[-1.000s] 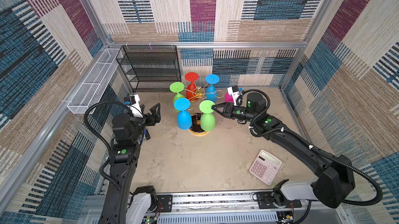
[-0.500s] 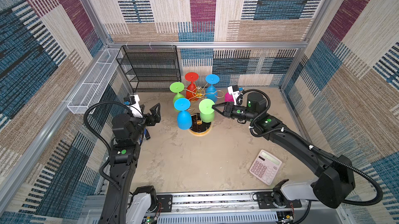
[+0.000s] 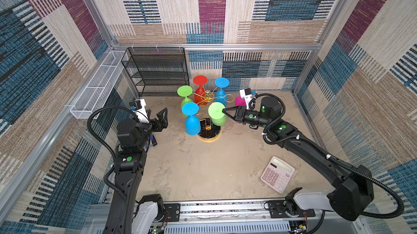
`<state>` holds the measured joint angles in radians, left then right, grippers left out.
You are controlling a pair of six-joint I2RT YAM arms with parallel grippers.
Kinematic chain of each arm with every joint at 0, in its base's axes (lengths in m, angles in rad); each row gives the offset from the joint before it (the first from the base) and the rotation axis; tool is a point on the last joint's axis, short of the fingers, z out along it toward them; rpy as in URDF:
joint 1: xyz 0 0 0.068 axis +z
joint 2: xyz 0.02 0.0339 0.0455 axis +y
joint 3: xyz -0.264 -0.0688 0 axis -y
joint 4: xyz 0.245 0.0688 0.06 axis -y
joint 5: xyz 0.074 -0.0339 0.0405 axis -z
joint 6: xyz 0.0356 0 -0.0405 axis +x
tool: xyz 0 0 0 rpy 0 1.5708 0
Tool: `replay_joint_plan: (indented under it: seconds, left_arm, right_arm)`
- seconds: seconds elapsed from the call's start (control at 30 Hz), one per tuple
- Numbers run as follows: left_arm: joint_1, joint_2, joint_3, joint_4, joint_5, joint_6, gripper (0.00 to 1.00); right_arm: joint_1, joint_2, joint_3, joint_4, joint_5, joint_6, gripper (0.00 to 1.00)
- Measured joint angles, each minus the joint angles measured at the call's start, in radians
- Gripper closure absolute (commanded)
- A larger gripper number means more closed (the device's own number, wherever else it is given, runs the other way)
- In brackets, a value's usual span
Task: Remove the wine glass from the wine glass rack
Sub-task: 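Move the right gripper to the foot of a green glass on the rack, then close the right gripper on the green glass foot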
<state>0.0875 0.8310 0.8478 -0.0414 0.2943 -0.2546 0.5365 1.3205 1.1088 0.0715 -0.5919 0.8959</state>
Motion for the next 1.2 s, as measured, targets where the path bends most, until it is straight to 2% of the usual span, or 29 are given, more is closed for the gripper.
replay_joint_plan:
  seconds: [1.2]
  left_arm:
    - [0.0,-0.013,-0.001,0.0,0.0,0.0,0.12]
  right_arm:
    - [0.008,0.089,0.083,0.037,0.029,0.068,1.0]
